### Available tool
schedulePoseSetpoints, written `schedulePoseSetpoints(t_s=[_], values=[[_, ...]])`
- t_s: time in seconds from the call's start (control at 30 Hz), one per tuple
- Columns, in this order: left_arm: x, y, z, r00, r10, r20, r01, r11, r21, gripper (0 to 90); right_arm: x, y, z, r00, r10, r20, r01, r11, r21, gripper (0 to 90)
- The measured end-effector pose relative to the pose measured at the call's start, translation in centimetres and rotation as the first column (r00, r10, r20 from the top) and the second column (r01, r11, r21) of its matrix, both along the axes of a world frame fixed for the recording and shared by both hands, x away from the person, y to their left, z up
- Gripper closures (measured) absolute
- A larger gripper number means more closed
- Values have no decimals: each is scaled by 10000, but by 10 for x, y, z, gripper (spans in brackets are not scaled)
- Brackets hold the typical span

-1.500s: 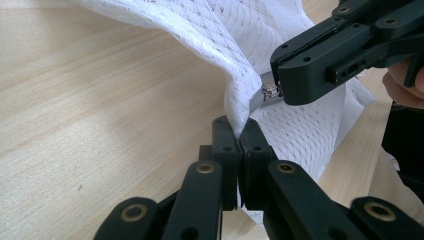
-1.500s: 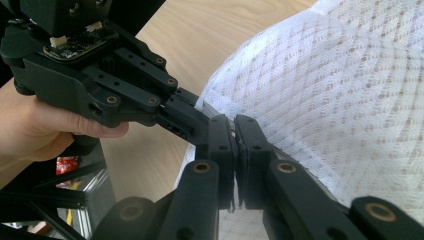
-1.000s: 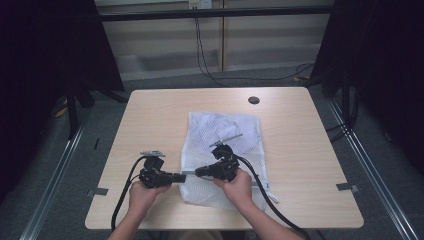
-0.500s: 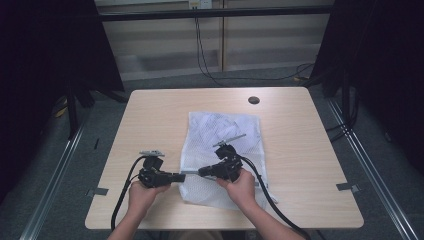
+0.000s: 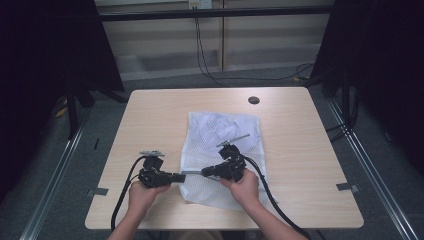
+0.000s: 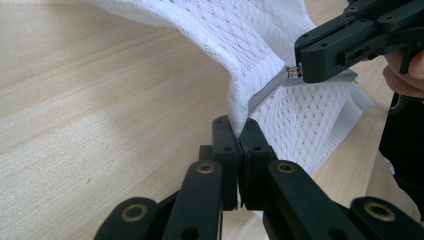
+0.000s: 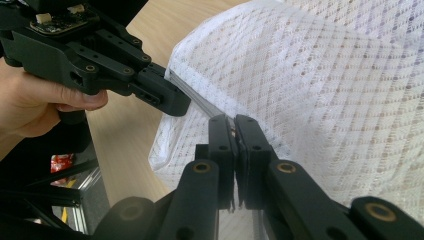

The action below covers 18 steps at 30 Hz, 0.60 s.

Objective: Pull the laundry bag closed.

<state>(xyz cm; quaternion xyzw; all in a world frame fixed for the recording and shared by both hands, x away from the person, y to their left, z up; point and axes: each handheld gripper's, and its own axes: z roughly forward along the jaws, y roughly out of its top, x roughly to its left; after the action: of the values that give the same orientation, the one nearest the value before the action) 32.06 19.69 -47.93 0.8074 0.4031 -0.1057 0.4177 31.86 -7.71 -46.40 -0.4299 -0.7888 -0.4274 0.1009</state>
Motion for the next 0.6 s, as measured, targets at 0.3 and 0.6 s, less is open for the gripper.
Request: schedulePoseSetpoints(t_s=[0.3,0.6], values=[[0,0,0,10000,30,-31,-30,10000,36,886,-1,-1,1,9999,127,54,-127,9999,-32,871],[0,-1,-1,9999,2,-117,-2,10000,-36,886,-2,-9,0,10000,62,18,-61,9999,-110,871]])
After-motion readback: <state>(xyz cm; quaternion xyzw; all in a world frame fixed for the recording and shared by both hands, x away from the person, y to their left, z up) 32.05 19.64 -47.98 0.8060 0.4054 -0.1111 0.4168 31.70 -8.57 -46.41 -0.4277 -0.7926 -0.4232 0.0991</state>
